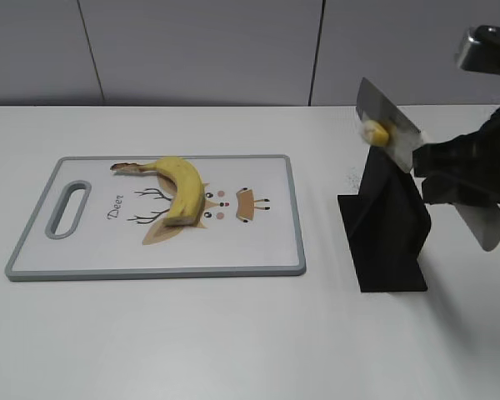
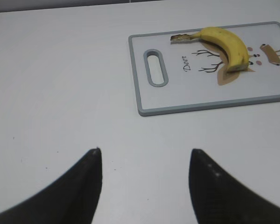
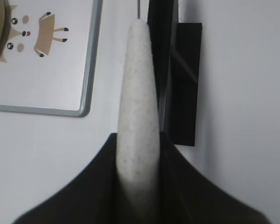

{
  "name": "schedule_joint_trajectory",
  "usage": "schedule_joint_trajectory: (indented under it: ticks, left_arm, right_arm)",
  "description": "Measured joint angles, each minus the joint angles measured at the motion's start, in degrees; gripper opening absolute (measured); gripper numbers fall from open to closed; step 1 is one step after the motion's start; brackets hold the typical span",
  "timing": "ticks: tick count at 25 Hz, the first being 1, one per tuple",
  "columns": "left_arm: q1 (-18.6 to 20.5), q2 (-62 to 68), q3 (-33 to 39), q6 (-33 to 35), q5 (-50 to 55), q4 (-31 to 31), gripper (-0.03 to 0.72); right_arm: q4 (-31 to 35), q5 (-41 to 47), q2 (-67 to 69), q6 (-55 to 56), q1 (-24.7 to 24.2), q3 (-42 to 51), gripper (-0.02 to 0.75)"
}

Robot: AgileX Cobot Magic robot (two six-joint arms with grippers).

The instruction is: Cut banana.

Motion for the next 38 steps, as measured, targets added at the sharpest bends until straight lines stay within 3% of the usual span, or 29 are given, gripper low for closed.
schedule_joint_trajectory:
  ticks: [20, 30, 38]
  left_arm:
    - [0.00, 0.00, 0.00, -0.14, 0.00, 0.28, 0.542]
    - [0.00, 0.00, 0.00, -0.14, 0.00, 0.33, 0.537]
    - [0.00, 0.00, 0.00, -0.14, 0.00, 0.33, 0.537]
  right_arm:
    - [1.57, -3.60, 1.89, 0.05, 0.00, 5.25, 0.172]
    - [1.14, -5.66, -4.98, 2.55, 0.00, 4.71, 0.172]
    - [-3.20, -4.98, -4.89, 8.53, 0.00, 4.65, 0.172]
